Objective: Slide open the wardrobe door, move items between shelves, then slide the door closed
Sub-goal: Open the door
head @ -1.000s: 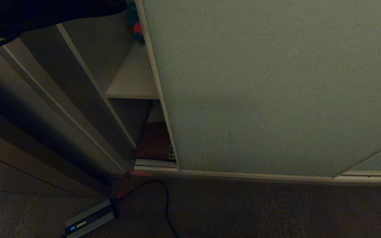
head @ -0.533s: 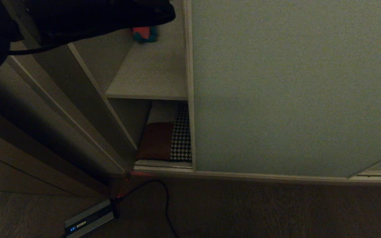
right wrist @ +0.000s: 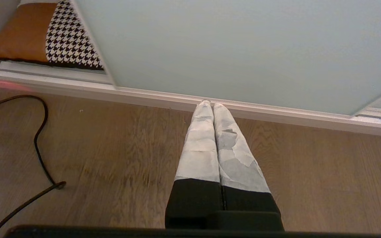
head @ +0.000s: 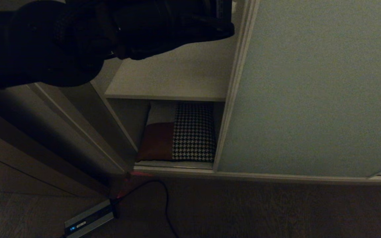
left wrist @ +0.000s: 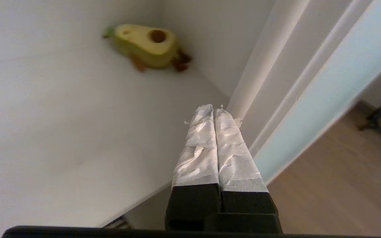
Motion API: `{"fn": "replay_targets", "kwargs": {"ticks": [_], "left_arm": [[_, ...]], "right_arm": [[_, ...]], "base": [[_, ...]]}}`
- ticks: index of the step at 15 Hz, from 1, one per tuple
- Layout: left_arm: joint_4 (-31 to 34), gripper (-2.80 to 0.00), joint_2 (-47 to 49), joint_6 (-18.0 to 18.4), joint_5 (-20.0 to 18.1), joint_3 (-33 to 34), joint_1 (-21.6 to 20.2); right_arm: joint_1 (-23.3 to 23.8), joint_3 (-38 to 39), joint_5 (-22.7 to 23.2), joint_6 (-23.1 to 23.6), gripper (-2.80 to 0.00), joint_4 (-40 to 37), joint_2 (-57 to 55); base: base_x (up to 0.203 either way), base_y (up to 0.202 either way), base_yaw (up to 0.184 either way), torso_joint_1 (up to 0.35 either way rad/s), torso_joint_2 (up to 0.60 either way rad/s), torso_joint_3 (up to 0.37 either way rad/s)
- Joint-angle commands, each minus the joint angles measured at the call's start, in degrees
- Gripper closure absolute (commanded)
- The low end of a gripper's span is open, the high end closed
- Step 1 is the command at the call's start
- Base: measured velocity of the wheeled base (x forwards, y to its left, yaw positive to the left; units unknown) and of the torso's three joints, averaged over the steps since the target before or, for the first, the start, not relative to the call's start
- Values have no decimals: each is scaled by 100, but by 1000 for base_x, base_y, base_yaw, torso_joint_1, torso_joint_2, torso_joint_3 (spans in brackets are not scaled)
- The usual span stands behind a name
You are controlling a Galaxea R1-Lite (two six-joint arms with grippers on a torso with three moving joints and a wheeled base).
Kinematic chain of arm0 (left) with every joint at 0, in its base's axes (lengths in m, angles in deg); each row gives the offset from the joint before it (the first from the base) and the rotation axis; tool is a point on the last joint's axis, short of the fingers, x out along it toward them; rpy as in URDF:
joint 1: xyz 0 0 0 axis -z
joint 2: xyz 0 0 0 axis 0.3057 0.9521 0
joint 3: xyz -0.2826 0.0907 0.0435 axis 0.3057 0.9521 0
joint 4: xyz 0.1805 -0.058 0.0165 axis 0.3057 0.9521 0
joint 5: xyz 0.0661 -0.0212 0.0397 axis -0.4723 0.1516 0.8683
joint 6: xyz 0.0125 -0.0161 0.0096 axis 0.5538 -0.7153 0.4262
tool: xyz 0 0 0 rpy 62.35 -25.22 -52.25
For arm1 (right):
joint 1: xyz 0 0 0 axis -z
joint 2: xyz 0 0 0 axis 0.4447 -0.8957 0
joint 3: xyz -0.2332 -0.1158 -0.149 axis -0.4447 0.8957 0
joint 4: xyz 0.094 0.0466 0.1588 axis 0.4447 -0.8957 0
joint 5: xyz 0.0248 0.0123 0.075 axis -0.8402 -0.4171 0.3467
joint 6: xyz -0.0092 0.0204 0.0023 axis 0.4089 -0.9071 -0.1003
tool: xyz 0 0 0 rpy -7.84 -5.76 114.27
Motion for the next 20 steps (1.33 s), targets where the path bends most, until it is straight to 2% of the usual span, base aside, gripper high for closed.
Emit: {"fn": "replay_targets", "kwargs": {"ticks": [1,3,6,8,10,14,16,18,19,20], "left_arm": [[-17,0,198,-7,22,-203,68],[-14,0,52,-8,137,-147,34],[-30,0,-451,-27,349,227,-229],[-68,0,-873,-31,879,677,-628],[-156,0,-1534,1,1246,1457,-946],[-165,0,-3181,283,1431,3306,-1873],[-182,0,-4092,509,1369,4631,-2293],[-98,0,-5344,612,1121,5846,-2602],[-4,0,-5858,618,997,6259,-2870],[139,0,-6293,515,882,6635,-3353]], "right_arm": [[1,18,2,3,0,0,1],[-4,18,2,3,0,0,1],[-5,18,2,3,0,0,1],[-5,18,2,3,0,0,1],[1,18,2,3,0,0,1],[4,18,2,3,0,0,1],[-5,18,2,3,0,0,1],[-1,18,2,3,0,0,1],[4,18,2,3,0,0,1],[-4,18,2,3,0,0,1]], "base": [[0,0,0,0,0,0],[0,0,0,0,0,0],[0,0,0,0,0,0],[0,0,0,0,0,0],[0,0,0,0,0,0],[0,0,0,0,0,0],[0,0,0,0,0,0],[0,0,0,0,0,0],[0,0,0,0,0,0],[0,0,0,0,0,0]]}}
